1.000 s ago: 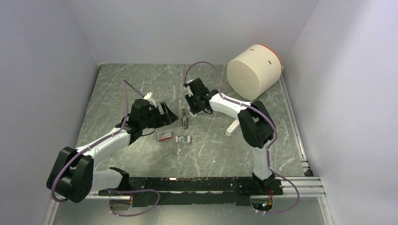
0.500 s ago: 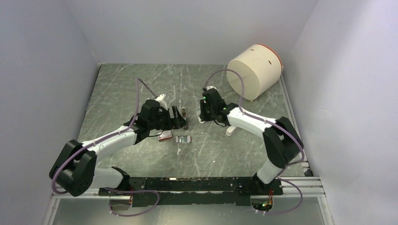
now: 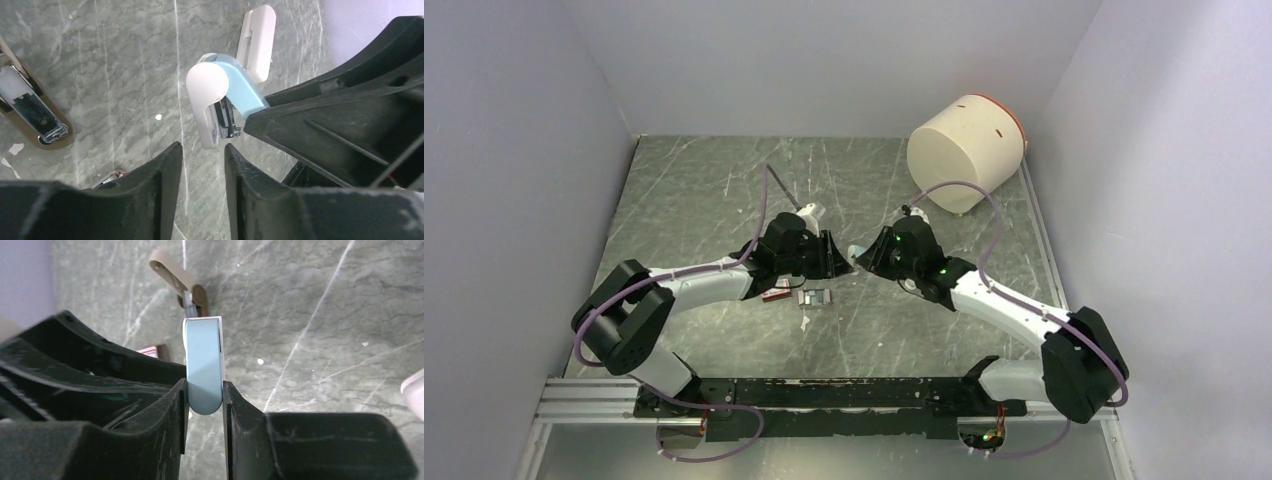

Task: Load the staples into the stapler

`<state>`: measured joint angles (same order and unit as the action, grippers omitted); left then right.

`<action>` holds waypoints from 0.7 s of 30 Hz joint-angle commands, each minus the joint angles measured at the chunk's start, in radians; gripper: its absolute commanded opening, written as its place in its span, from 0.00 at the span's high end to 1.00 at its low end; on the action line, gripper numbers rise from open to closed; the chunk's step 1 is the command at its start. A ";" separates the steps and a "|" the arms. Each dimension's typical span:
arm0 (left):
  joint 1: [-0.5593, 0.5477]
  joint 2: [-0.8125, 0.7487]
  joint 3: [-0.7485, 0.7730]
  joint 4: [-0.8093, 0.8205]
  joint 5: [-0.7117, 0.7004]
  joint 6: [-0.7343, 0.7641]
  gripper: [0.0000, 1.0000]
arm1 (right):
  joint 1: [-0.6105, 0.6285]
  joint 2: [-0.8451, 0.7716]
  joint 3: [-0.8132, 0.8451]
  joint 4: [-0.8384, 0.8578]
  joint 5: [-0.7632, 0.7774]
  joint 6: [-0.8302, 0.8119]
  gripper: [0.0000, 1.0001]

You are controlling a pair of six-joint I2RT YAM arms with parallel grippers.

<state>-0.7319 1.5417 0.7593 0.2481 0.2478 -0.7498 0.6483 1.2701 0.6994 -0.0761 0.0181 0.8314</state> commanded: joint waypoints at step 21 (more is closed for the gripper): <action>-0.014 0.050 -0.010 0.198 0.000 0.065 0.72 | -0.033 -0.041 0.025 0.012 -0.077 0.068 0.79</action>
<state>-0.7414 1.5806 0.7586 0.3496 0.2398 -0.7139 0.6216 1.2263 0.6994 -0.0574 -0.0204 0.8967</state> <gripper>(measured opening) 0.300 0.301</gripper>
